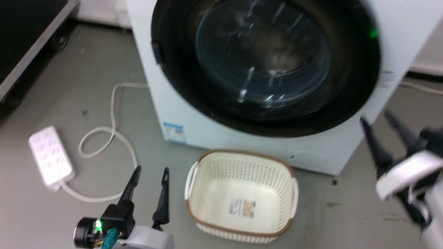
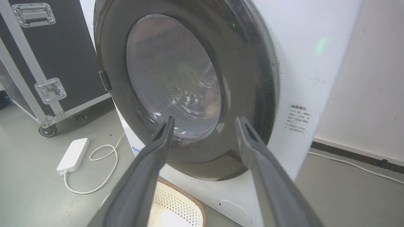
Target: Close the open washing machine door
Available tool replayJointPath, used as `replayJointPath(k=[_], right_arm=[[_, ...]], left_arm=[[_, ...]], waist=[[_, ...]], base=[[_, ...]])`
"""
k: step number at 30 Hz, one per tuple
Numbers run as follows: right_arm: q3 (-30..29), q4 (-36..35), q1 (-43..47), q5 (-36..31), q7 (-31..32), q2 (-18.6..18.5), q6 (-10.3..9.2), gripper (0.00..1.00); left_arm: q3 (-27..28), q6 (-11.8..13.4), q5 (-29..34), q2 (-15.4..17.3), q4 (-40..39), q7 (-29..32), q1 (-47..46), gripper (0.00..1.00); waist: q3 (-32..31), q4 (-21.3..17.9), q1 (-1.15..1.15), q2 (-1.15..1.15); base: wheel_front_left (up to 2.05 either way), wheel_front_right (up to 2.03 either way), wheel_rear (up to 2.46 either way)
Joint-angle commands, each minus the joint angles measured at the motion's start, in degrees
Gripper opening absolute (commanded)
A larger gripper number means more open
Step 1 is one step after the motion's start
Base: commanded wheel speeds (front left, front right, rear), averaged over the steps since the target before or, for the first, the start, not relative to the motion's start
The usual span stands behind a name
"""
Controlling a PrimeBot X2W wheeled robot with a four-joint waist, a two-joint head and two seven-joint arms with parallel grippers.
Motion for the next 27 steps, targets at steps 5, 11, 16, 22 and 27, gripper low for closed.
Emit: replayJointPath(k=[5, 11, 16, 22, 27], right_arm=[[-7.11, -8.34, 12.85, -7.78, -0.27, 5.59, -0.05, 1.0], [-15.36, -16.82, 23.87, -17.3, -0.28, 13.84, -0.05, 1.0], [-17.74, -21.31, 29.57, -22.94, -0.1, 19.08, -0.05, 1.0], [-18.98, -23.07, 31.87, -25.11, 0.14, 21.29, -0.05, 1.0], [-18.9, -23.11, 31.0, -24.83, 0.33, 21.36, -0.01, 0.0]], left_arm=[[0.09, -0.8, 0.81, 0.89, 0.47, -0.25, 2.48, 1.0], [-0.23, -1.37, 1.26, 1.04, 1.11, -0.25, 3.6, 1.0], [-0.7, -1.95, 1.7, 1.59, 3.03, -0.25, 3.48, 1.0], [-0.5, -2.18, 1.38, 1.69, 4.51, -0.25, 2.44, 1.0], [-0.85, -2.38, 1.2, 1.41, 5.23, 0.12, 2.74, 0.0]], waist=[[-4.74, -5.31, 0.01, 0.0], [-5.49, -6.39, 0.01, 0.0], [-5.47, -6.8, 0.01, 0.0], [-5.29, -6.84, 0.01, 0.0], [-5.08, -6.8, 0.01, 0.0]], base=[[0.0, 0.0, 0.0], [0.0, 0.0, 0.0], [0.0, 0.0, 0.0], [0.0, 0.0, 0.0], [0.0, 0.0, 0.0]])
